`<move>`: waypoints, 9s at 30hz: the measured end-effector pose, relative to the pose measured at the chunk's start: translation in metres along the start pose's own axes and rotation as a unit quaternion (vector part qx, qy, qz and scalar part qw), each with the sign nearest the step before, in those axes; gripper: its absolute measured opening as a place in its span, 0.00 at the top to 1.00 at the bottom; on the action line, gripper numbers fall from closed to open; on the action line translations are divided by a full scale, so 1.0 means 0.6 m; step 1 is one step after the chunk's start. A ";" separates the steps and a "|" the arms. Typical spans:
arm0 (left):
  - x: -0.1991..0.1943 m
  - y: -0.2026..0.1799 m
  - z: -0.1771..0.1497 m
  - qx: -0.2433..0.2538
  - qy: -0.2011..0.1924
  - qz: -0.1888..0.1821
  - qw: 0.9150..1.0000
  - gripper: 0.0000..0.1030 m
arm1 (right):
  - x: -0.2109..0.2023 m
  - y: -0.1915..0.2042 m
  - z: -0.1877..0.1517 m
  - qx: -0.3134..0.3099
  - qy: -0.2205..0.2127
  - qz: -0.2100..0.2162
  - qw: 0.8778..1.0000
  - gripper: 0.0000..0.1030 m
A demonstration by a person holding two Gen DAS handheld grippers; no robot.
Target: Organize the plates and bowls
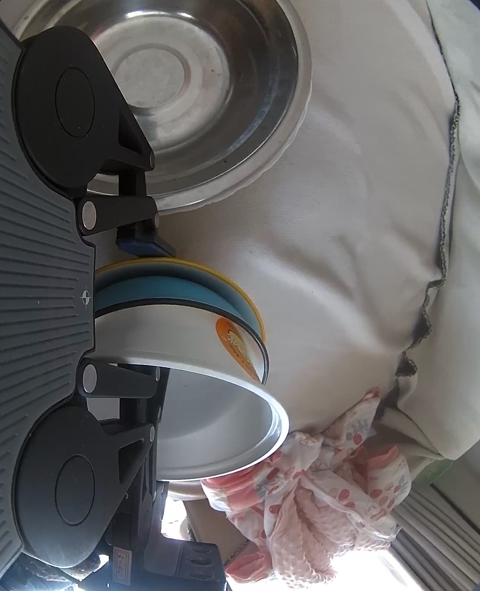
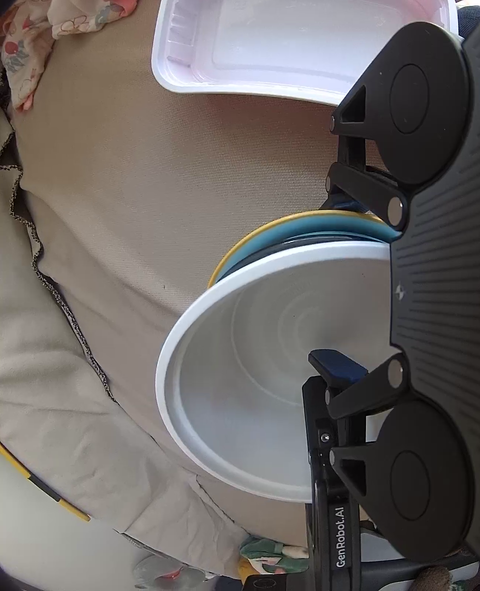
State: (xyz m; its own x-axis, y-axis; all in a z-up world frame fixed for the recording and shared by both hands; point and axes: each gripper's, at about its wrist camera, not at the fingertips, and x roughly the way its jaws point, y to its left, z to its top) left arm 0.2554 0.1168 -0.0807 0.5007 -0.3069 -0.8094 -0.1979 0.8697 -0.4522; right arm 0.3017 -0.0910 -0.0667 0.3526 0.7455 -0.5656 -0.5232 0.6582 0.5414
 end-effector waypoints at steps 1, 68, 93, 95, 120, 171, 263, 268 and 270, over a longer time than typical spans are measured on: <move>-0.002 0.002 0.000 -0.004 0.003 -0.004 1.000 0.55 | 0.000 -0.001 -0.001 -0.002 0.002 -0.001 1.000 0.30; 0.011 -0.042 0.000 0.024 -0.015 0.069 0.997 0.51 | 0.011 -0.020 0.053 0.005 0.036 0.028 0.999 0.34; 0.012 -0.036 -0.006 0.031 -0.018 0.057 0.998 0.50 | 0.014 -0.005 0.058 -0.029 0.039 0.020 0.999 0.34; 0.012 -0.030 -0.005 0.021 -0.016 0.050 0.998 0.50 | 0.014 -0.001 0.058 -0.025 0.039 0.014 0.999 0.34; 0.012 -0.012 -0.014 0.023 0.041 0.017 0.999 0.50 | -0.009 0.004 0.030 0.003 0.070 -0.006 0.998 0.31; -0.184 0.258 -0.041 -0.102 -0.082 0.032 0.991 0.55 | 0.124 0.303 0.049 -0.110 0.122 -0.009 0.986 0.36; -0.337 0.130 -0.152 -0.095 -0.295 -0.003 0.951 0.75 | -0.147 0.248 -0.074 -0.168 -0.161 0.006 0.973 0.39; -0.323 0.032 -0.153 -0.056 -0.331 -0.031 0.942 0.76 | -0.190 0.170 -0.096 -0.148 -0.209 -0.014 0.966 0.39; -0.300 -0.012 -0.148 -0.032 -0.313 -0.036 0.948 0.76 | -0.199 0.134 -0.107 -0.134 -0.223 -0.034 0.965 0.38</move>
State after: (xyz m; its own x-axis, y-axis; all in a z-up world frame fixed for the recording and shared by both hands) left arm 0.0919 0.1316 0.0348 0.9132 -0.0565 -0.4035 -0.1858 0.8236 -0.5358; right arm 0.1676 -0.1340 0.0044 0.6601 0.7126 -0.2377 -0.6487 0.7003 0.2980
